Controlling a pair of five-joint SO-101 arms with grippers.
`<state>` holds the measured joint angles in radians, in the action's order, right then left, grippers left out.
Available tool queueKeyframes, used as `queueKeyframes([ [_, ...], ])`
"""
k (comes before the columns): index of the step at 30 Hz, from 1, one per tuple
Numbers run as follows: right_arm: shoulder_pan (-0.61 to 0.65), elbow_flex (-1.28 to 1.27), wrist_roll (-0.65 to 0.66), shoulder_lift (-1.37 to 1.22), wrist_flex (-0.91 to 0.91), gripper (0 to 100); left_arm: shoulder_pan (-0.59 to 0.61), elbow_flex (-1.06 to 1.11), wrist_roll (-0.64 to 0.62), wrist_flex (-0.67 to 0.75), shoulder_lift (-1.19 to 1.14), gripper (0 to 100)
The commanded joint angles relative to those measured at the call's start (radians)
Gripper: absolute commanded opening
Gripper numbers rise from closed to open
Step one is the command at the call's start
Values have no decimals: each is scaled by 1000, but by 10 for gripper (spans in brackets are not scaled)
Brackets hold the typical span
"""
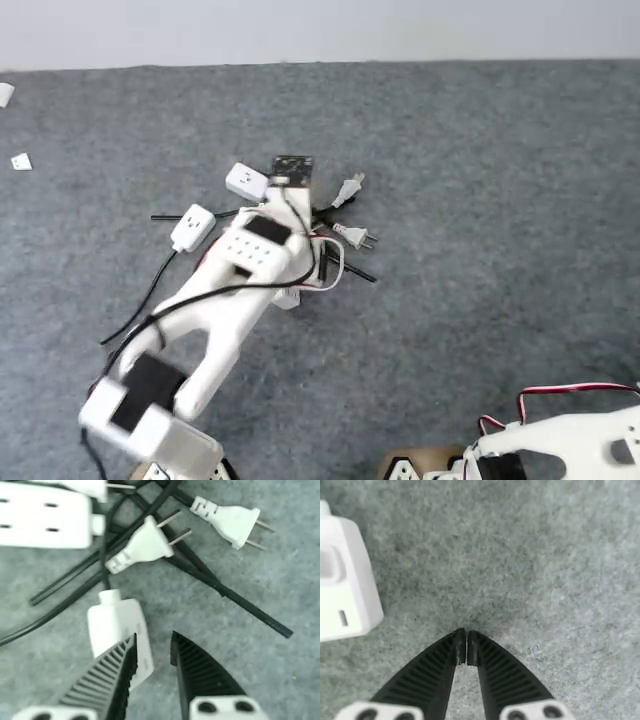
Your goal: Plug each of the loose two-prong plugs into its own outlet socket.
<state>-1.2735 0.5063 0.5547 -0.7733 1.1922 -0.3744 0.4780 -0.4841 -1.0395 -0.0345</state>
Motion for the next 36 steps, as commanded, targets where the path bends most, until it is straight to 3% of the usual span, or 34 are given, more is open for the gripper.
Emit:
queueKeyframes([
  [1,16,15,-3,12,-15,9,41,119,11,87,167,108],
  [6,16,14,-3,12,-13,9,63,222,61,137,180,109],
  [19,8,18,26,-13,-13,9,64,182,74,133,75,109],
  [27,15,17,32,-12,-5,9,104,27,81,-29,-91,109],
  [36,16,17,32,-4,-5,9,157,-101,218,-140,-227,109],
])
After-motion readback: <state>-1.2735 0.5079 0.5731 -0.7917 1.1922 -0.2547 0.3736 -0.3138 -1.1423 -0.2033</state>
